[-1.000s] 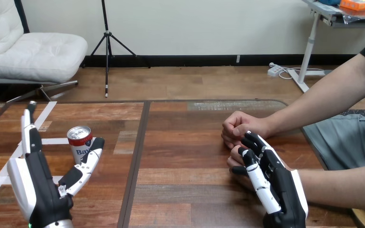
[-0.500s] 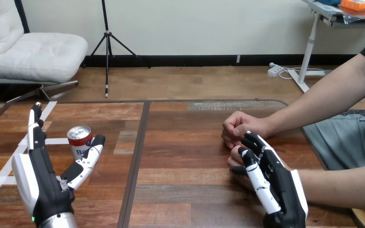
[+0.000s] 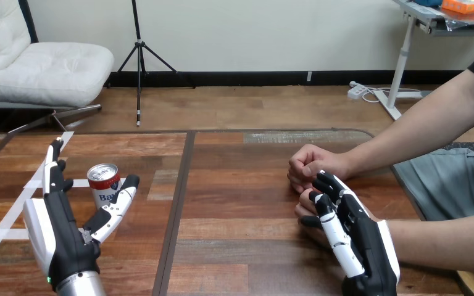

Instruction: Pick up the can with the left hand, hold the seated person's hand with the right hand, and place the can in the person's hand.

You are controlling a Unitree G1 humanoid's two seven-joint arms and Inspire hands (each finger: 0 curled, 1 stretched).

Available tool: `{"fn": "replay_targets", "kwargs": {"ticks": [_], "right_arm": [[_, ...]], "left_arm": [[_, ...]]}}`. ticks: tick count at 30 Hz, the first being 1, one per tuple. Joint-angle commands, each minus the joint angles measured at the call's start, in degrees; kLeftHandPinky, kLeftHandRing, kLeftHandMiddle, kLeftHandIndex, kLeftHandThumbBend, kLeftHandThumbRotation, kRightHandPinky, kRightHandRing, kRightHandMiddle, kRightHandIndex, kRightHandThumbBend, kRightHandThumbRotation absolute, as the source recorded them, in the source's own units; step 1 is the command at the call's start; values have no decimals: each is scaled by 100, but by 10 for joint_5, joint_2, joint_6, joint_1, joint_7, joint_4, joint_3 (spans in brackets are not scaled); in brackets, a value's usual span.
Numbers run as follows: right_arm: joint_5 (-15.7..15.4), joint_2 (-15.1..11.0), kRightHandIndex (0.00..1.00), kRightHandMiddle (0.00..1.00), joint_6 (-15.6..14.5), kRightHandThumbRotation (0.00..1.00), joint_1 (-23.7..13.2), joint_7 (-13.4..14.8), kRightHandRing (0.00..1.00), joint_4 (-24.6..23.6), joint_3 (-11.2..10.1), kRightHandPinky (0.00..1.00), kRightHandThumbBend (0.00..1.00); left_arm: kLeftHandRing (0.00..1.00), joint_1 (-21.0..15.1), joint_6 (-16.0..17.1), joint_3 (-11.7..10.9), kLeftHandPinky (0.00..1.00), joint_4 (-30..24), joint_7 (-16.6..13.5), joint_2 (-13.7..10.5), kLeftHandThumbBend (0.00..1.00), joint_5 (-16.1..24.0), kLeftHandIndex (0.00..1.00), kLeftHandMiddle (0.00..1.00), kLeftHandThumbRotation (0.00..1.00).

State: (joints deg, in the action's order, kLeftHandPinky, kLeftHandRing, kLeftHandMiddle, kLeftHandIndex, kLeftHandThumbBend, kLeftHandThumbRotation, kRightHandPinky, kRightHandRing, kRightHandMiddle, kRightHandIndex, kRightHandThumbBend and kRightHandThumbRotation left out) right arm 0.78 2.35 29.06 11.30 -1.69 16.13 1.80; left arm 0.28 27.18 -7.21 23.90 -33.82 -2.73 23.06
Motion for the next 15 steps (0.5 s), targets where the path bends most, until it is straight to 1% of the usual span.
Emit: {"fn": "replay_targets", "kwargs": {"ticks": [1, 6, 15], "right_arm": [[3, 5, 86, 88, 9, 67, -40, 1, 86, -4, -2, 77, 54], [5, 6, 86, 88, 8, 66, -39, 0, 86, -5, -2, 77, 54], [6, 5, 86, 88, 7, 65, -38, -1, 86, -6, -2, 77, 54]], "left_arm": [[89, -54, -3, 6, 81, 21, -1, -20, 79, 0, 90, 93, 23], [89, -65, 0, 6, 82, 39, -5, -25, 78, 0, 90, 92, 22], [89, -81, -6, 6, 83, 61, -8, -33, 77, -1, 91, 93, 21]]}}
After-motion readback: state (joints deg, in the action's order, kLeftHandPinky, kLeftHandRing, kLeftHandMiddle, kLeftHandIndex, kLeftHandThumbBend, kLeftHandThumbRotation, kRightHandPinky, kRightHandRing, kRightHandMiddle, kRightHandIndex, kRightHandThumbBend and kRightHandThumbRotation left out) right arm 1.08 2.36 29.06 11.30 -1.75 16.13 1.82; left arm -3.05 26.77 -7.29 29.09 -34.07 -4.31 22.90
